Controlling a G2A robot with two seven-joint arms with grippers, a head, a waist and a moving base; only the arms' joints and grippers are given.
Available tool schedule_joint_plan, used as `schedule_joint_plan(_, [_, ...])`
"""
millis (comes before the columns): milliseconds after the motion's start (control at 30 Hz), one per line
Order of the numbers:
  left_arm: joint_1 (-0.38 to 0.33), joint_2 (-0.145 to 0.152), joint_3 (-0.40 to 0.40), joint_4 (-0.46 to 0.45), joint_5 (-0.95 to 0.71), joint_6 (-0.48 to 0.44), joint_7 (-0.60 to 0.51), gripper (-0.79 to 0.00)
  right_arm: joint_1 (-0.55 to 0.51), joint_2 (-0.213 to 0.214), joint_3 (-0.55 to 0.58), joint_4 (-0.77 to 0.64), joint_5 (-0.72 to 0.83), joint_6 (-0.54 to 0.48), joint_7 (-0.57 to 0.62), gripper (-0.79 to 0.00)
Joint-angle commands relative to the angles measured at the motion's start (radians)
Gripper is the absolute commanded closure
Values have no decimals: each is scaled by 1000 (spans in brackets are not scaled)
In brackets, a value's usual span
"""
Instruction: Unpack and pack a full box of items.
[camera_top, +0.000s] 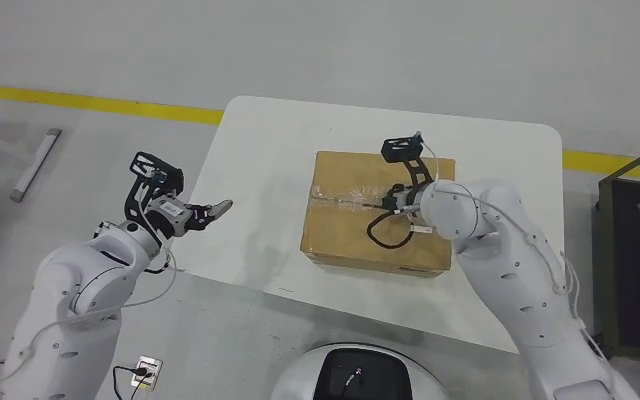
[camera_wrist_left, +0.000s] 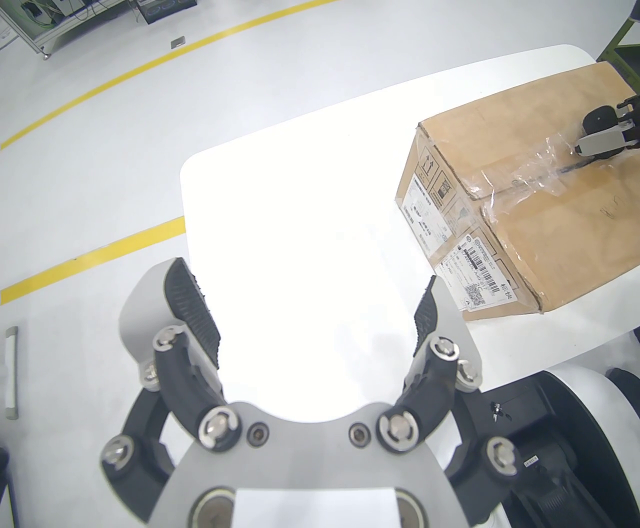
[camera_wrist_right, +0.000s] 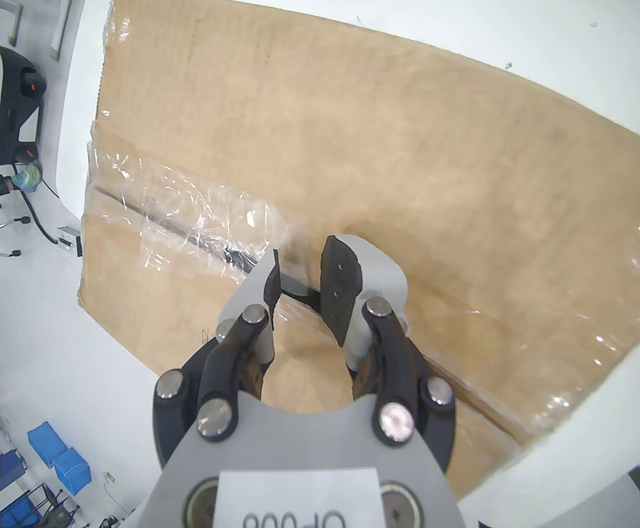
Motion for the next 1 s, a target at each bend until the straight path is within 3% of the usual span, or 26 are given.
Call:
schedule_joint_plan(0, [-1,1,1,-1,-1,-1,1,-785,-6,3,19,-13,-4,1,5,-369])
schedule_joint_plan(67, [-2,1,2,0,-2,-1,0,-785,-19,8,46,-36,-6,4,10,-400])
schedule_joint_plan(100, [-3,2,2,0,-3,-1,0,-785,-26,11,64,-49,-5,5,16,-536])
schedule_joint_plan(133, [-3,2,1,-1,-4,-1,-1,-785,-34,14,83,-65,0,6,19,-727])
schedule_joint_plan(300, [-3,5,0,-1,-5,-5,-4,-785,-78,31,182,-138,-3,0,43,-785])
schedule_joint_plan(367, [-3,5,0,-2,-8,-7,-6,-785,-91,38,208,-172,-34,-2,63,-714])
schedule_joint_plan(400, [-3,6,-1,-2,-8,-7,-6,-785,-96,39,224,-191,-24,8,61,-486])
schedule_joint_plan(467, [-3,7,-1,-3,-7,-8,-7,-785,-109,40,246,-225,-5,11,41,-286])
schedule_joint_plan(533, [-3,7,-1,-3,-8,-7,-6,-785,-124,37,265,-257,57,10,-33,0])
schedule_joint_plan(733, [-2,9,2,-7,-11,0,-6,-785,-199,16,246,-193,385,-148,-315,0])
schedule_joint_plan(833, [-1,10,2,-8,-7,3,-4,-785,-209,8,186,-108,419,-211,-374,0])
schedule_joint_plan(967, [3,12,-3,-8,-1,12,-4,-785,-198,0,131,-9,428,-215,-422,0])
